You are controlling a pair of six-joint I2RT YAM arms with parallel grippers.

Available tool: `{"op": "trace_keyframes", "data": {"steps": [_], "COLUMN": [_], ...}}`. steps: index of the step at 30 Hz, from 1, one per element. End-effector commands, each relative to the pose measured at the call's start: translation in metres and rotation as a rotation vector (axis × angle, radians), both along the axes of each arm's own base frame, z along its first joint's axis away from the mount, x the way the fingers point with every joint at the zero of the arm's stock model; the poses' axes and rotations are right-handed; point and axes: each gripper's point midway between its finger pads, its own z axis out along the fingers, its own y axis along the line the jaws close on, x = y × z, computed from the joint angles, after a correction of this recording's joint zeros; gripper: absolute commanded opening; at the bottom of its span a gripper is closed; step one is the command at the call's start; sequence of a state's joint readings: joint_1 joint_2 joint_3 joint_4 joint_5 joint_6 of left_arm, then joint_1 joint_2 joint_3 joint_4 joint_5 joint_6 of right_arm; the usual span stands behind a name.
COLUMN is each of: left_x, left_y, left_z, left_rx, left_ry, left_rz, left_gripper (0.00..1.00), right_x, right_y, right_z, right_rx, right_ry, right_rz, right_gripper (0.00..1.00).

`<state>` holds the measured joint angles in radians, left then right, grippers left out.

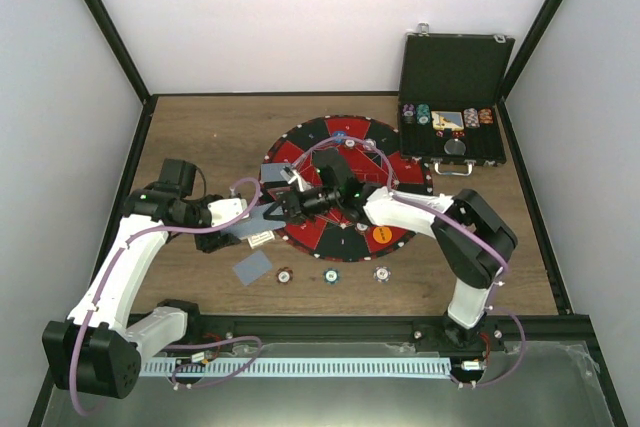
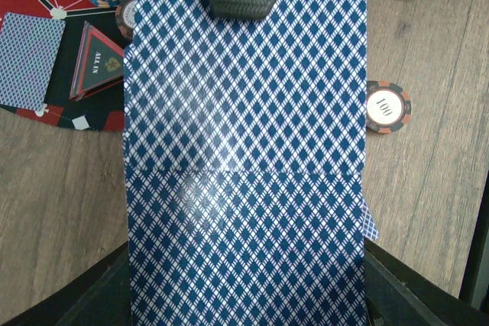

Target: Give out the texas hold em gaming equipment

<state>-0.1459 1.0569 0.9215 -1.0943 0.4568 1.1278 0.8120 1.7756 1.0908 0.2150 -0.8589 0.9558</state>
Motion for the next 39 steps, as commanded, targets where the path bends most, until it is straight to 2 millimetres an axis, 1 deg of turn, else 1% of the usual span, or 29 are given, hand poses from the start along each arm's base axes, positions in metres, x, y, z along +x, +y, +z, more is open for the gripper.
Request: {"op": "trace_keyframes", "data": {"steps": [1, 5, 8, 10, 13, 17, 20, 22, 25, 26, 28, 29, 31, 33, 34, 35, 36, 39], "left_x": [0.002, 0.002, 0.002, 0.002, 0.002, 0.003, 0.002, 0.002, 0.002, 0.003, 0.003, 0.003, 0.004, 0.004, 0.003, 0.003, 0.003, 0.001], "left_y": [-0.006, -0.005, -0.004, -0.004, -0.004, -0.005, -0.006, -0.007, -0.010, -0.011, -0.013, -0.013, -0.012, -0.011, -0.011, -0.010, -0.010, -0.010], "left_z": [0.011, 0.011, 0.010, 0.010, 0.010, 0.011, 0.012, 0.014, 0.018, 0.019, 0.020, 0.020, 0.019, 0.017, 0.017, 0.016, 0.016, 0.014], "left_rx": [-0.031, -0.026, -0.020, -0.020, -0.021, -0.025, -0.033, -0.040, -0.059, -0.064, -0.072, -0.073, -0.069, -0.061, -0.058, -0.056, -0.053, -0.051], "left_ry": [-0.046, -0.047, -0.049, -0.048, -0.051, -0.047, -0.044, -0.044, -0.036, -0.035, -0.028, -0.024, -0.022, -0.021, -0.022, -0.023, -0.023, -0.020], "left_rz": [-0.028, -0.024, -0.023, -0.022, -0.023, -0.024, -0.027, -0.028, -0.032, -0.033, -0.036, -0.037, -0.037, -0.038, -0.039, -0.039, -0.039, -0.040], "left_gripper": [0.04, 0.04, 0.04, 0.04, 0.04, 0.04, 0.04, 0.04, 0.04, 0.04, 0.04, 0.04, 0.04, 0.04, 0.04, 0.04, 0.04, 0.04], "right_x": [0.003, 0.009, 0.023, 0.036, 0.066, 0.126, 0.177, 0.211, 0.258, 0.272, 0.299, 0.311, 0.329, 0.341, 0.345, 0.347, 0.350, 0.357], "right_y": [-0.011, -0.020, -0.035, -0.049, -0.073, -0.110, -0.137, -0.150, -0.162, -0.163, -0.166, -0.166, -0.163, -0.161, -0.160, -0.160, -0.160, -0.159], "right_z": [0.010, 0.014, 0.019, 0.022, 0.025, 0.021, 0.006, -0.004, -0.025, -0.030, -0.048, -0.053, -0.067, -0.078, -0.095, -0.104, -0.107, -0.105], "right_rx": [0.003, 0.002, 0.003, 0.008, 0.005, -0.048, -0.118, -0.142, -0.185, -0.198, -0.243, -0.257, -0.274, -0.281, -0.292, -0.298, -0.298, -0.290], "right_ry": [-0.030, -0.036, -0.046, -0.047, -0.058, -0.094, -0.102, -0.104, -0.101, -0.107, -0.101, -0.105, -0.105, -0.100, -0.079, -0.067, -0.064, -0.074], "right_rz": [-0.022, -0.042, -0.076, -0.106, -0.166, -0.275, -0.364, -0.411, -0.464, -0.476, -0.498, -0.507, -0.513, -0.521, -0.522, -0.524, -0.528, -0.536], "right_gripper": [0.05, 0.01, 0.01, 0.01, 0.01, 0.01, 0.01, 0.01, 0.01, 0.01, 0.01, 0.01, 0.01, 0.01, 0.01, 0.01, 0.01, 0.01]}}
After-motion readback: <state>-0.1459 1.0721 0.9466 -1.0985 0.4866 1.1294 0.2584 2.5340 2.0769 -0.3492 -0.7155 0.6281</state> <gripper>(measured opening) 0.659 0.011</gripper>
